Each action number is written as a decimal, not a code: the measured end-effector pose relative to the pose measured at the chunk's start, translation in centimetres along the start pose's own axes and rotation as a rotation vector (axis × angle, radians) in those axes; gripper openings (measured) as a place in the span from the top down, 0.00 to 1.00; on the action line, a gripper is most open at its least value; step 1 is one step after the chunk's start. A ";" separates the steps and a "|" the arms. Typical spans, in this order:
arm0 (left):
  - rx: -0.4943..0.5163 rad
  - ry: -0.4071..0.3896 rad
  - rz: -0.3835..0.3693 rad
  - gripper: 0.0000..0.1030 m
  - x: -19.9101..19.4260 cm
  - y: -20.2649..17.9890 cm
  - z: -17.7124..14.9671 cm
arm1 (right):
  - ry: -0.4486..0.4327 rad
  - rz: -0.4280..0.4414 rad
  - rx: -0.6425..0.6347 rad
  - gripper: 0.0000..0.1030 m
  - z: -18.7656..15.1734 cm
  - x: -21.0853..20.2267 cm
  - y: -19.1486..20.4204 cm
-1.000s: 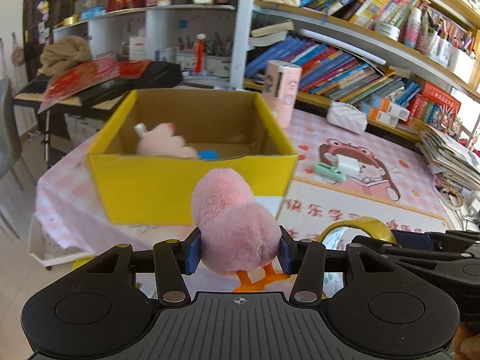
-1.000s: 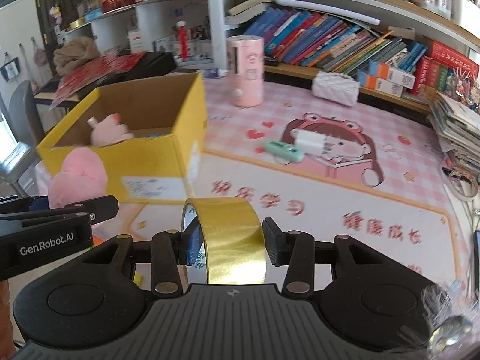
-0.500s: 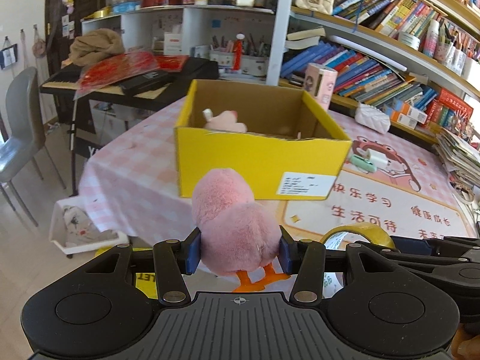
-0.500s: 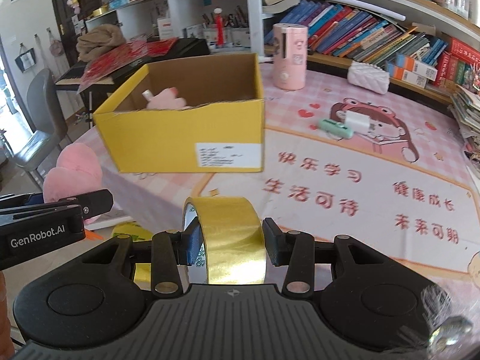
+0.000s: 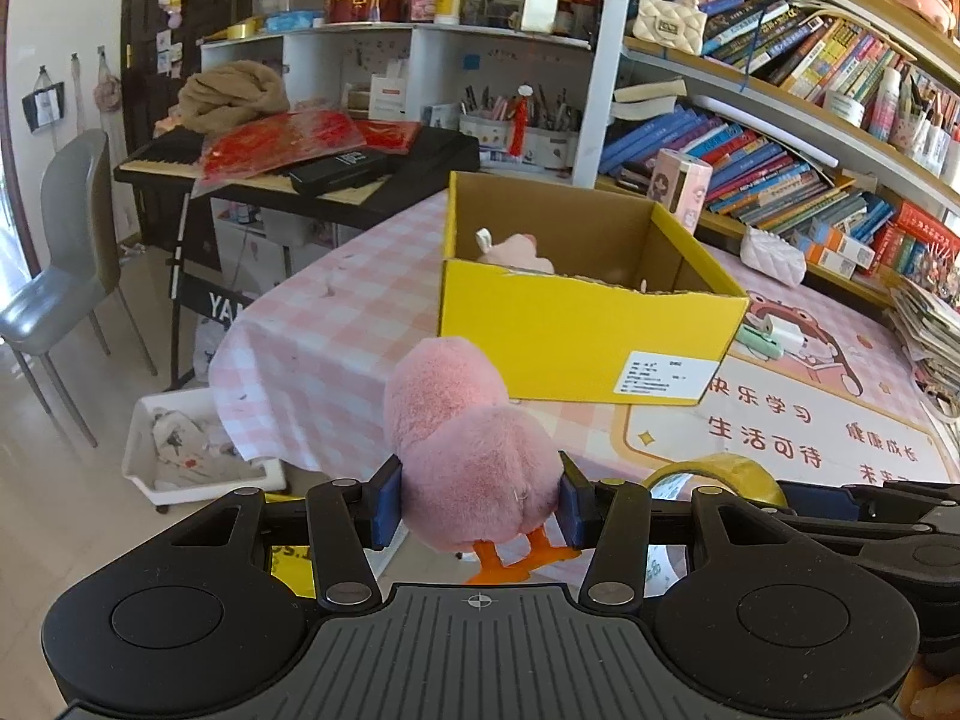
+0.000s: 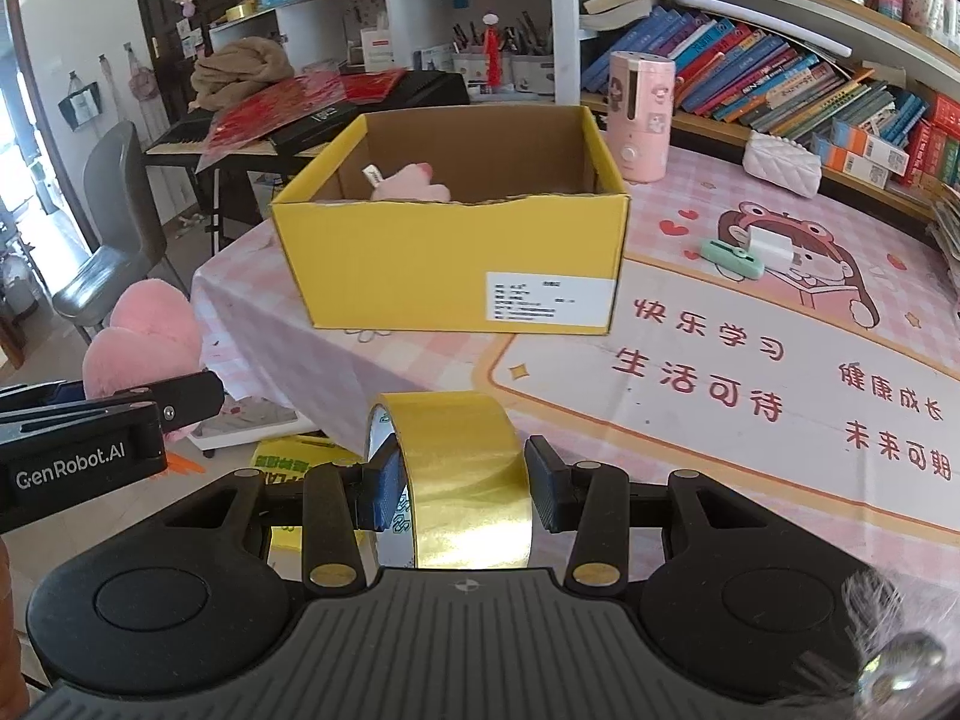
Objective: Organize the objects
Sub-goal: 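Carry the pink plush and tape roll in both grippers toward the yellow box, then lower the pink plush with the left gripper while the right gripper lowers the tape roll into the box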
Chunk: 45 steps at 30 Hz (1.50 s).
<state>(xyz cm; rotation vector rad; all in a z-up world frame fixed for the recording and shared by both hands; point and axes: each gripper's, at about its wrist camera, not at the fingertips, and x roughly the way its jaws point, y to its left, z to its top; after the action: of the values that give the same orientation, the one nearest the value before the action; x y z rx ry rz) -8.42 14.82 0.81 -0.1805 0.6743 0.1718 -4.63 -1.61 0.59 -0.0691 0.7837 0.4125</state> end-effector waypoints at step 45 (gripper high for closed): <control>0.007 -0.136 0.035 0.54 10.1 -4.6 10.9 | -0.267 0.007 -0.048 0.61 17.1 6.8 -6.6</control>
<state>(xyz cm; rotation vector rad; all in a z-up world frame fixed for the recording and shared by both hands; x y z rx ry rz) 6.88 13.79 3.30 -0.1487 0.5427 0.2135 13.75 -1.79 7.37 -0.0547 0.5114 0.4372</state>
